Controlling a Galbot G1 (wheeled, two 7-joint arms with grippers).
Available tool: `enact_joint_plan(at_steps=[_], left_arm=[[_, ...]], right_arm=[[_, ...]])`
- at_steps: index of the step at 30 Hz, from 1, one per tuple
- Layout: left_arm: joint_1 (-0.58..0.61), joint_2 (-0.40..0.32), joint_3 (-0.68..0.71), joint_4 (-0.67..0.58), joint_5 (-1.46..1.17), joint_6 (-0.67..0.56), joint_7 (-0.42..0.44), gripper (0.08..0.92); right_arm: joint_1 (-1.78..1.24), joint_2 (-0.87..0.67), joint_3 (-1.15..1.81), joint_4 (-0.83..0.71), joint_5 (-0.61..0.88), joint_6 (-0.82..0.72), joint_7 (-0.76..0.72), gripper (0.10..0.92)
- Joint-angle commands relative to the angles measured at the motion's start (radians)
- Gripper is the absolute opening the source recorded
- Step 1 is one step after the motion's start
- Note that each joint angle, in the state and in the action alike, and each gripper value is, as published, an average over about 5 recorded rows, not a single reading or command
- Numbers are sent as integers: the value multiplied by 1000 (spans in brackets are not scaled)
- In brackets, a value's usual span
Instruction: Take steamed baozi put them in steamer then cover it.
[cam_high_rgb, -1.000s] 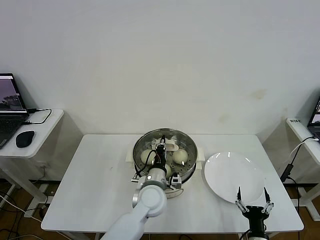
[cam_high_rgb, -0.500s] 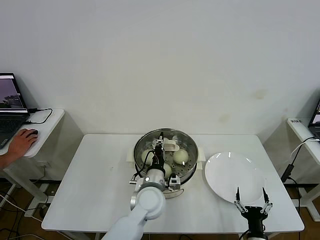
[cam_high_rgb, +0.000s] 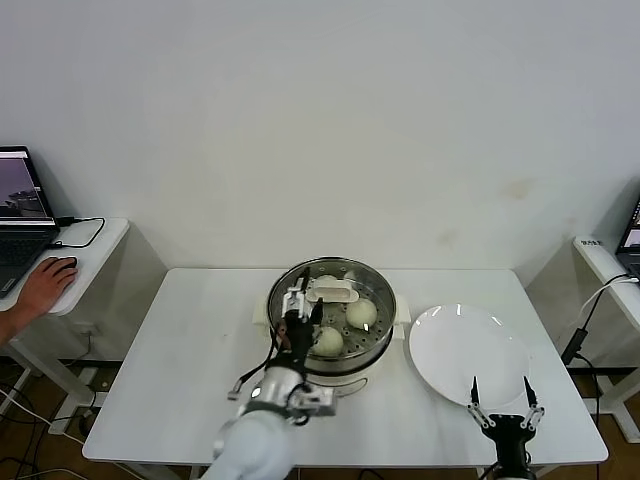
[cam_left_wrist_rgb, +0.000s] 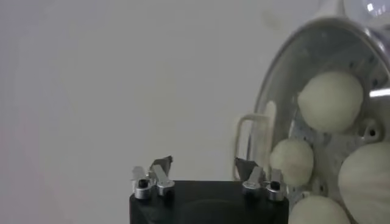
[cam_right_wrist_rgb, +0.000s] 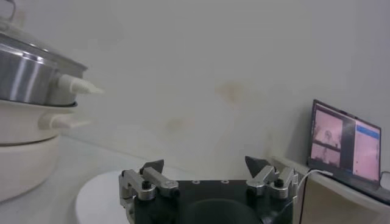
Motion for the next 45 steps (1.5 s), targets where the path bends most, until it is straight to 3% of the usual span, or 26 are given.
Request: enact_joint_plan(at_steps=[1, 8, 18, 26, 45], left_arm=[[368, 102, -451, -121, -1115, -542, -380, 819], [498, 99, -568, -130, -1429, -510, -418, 823], [669, 84, -579, -83, -1538, -558, -373, 823], [624, 51, -555, 1, -1507, -573, -325, 823], [616, 36, -556, 37, -1419, -568, -278, 823]], right_arm=[[-4, -18, -11, 20, 40, -13, -23, 823], [-55, -69, -42, 66, 120, -49, -73, 823], [-189, -196, -65, 207, 321, -195, -160, 823], [-214, -221, -103, 243, 359, -267, -135, 822], [-237, -197, -144, 294, 332, -340, -77, 822]])
